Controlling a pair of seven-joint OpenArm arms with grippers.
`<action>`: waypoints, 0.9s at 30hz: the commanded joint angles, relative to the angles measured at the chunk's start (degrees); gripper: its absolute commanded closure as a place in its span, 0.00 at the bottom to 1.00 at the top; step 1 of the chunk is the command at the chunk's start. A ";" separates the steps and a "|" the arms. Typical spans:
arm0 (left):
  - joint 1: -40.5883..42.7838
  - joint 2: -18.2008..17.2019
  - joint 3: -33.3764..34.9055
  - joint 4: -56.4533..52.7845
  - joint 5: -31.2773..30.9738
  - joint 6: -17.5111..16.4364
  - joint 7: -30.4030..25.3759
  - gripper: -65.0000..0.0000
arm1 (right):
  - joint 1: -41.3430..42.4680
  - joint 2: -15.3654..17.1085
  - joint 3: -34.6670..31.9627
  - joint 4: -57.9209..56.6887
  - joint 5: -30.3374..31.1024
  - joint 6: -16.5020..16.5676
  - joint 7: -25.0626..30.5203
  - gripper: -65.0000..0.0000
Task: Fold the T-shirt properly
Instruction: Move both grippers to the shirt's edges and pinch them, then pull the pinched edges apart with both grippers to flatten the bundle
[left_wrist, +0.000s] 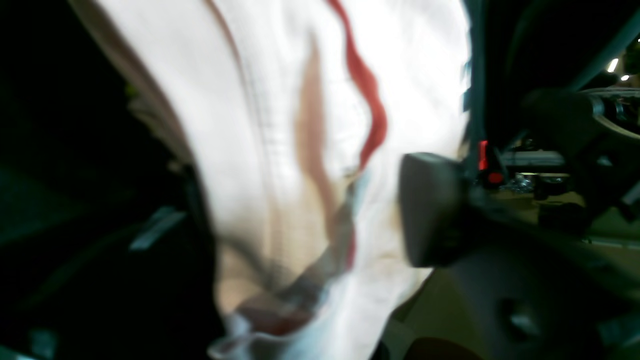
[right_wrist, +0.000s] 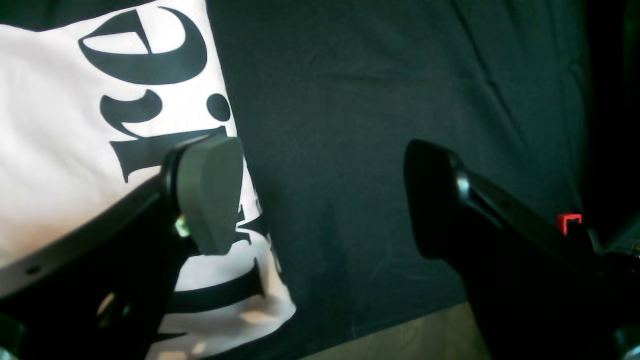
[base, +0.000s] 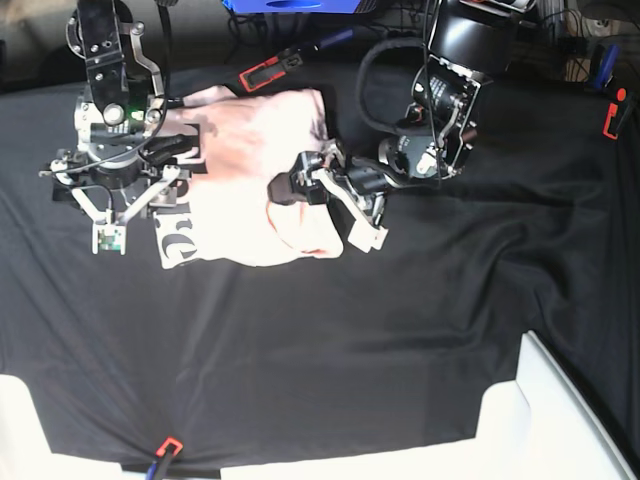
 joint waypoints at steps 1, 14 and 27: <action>-0.19 0.14 0.20 0.45 -0.16 0.14 1.24 0.50 | 0.35 0.18 0.17 0.93 -0.66 -0.20 1.19 0.26; -1.42 -2.06 0.20 0.98 -0.07 0.23 1.33 1.00 | 0.35 0.18 0.17 0.93 -0.66 -0.20 1.19 0.27; -11.79 -10.41 0.29 2.92 -0.07 0.41 12.49 1.00 | -0.17 0.18 0.17 0.93 -0.66 -0.20 1.10 0.27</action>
